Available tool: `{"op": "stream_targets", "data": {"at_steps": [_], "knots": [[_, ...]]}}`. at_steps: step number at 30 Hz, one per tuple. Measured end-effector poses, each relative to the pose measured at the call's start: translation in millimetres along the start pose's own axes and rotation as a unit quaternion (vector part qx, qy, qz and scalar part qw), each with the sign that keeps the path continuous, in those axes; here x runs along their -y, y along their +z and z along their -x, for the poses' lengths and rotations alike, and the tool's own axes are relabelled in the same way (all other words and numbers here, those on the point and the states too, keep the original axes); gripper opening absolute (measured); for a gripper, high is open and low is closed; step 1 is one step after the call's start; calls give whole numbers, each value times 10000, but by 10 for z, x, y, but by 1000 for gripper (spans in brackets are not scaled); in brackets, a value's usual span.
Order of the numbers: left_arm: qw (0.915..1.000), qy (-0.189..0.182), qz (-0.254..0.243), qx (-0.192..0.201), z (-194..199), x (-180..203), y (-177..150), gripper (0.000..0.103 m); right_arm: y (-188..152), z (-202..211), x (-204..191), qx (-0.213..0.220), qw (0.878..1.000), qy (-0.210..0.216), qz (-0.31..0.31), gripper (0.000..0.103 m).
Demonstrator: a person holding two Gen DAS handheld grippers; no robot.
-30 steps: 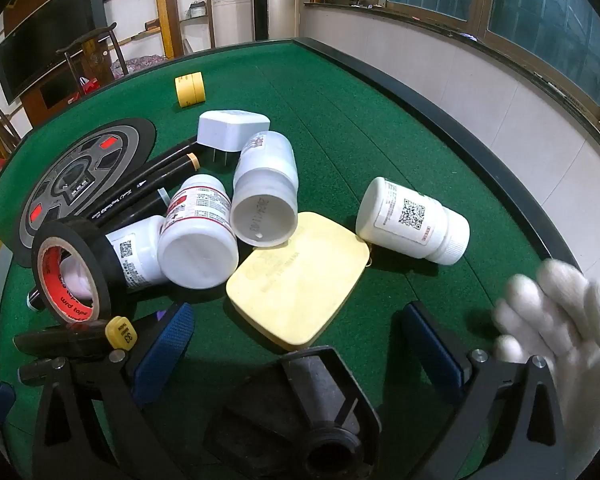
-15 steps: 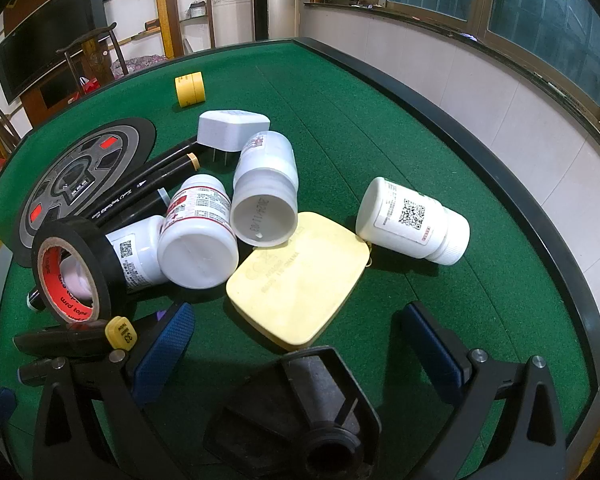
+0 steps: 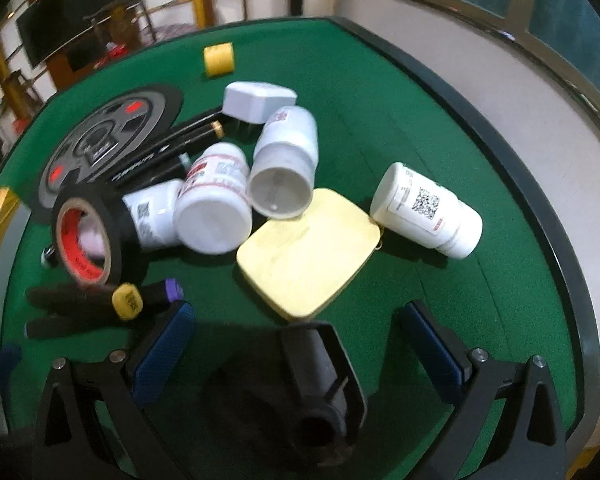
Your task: Organize rigid objects
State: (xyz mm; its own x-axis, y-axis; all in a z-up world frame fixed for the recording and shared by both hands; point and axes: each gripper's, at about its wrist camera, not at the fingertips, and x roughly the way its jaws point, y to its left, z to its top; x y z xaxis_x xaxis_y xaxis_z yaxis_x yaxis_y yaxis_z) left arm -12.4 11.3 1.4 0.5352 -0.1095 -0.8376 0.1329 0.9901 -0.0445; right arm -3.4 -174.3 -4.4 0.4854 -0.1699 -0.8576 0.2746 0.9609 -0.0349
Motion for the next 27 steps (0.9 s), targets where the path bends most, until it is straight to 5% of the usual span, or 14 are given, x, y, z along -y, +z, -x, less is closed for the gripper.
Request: {"op": "stream_targets", "data": {"at_steps": [5, 7, 10, 15, 18, 23, 27], "knots": [[9999, 29, -119, -26, 4, 10, -5, 102, -30, 79, 36, -22, 9999, 96, 20, 98], [9998, -173, -24, 35, 52, -58, -10, 95, -71, 181, 99, 236, 9994, 220, -137, 94], [9978, -664, -50, 69, 198, -125, -13, 91, -195, 534, 191, 1078, 9939, 192, -139, 94], [9933, -810, -518, 642, 509, -106, -12, 91, -212, 997, 337, 2568, 9663, -17, -198, 95], [9899, -933, -848, 648, 540, -27, 49, 91, -198, 924, 456, 2616, 9638, -149, -501, 95], [9824, -881, -1541, 588, 453, 203, 252, 91, -171, 782, 642, 2348, 9670, 247, -956, 95], [9824, -938, -1578, 347, 256, 334, 468, 90, -192, 772, 598, 2308, 9683, 274, -913, 95]]}}
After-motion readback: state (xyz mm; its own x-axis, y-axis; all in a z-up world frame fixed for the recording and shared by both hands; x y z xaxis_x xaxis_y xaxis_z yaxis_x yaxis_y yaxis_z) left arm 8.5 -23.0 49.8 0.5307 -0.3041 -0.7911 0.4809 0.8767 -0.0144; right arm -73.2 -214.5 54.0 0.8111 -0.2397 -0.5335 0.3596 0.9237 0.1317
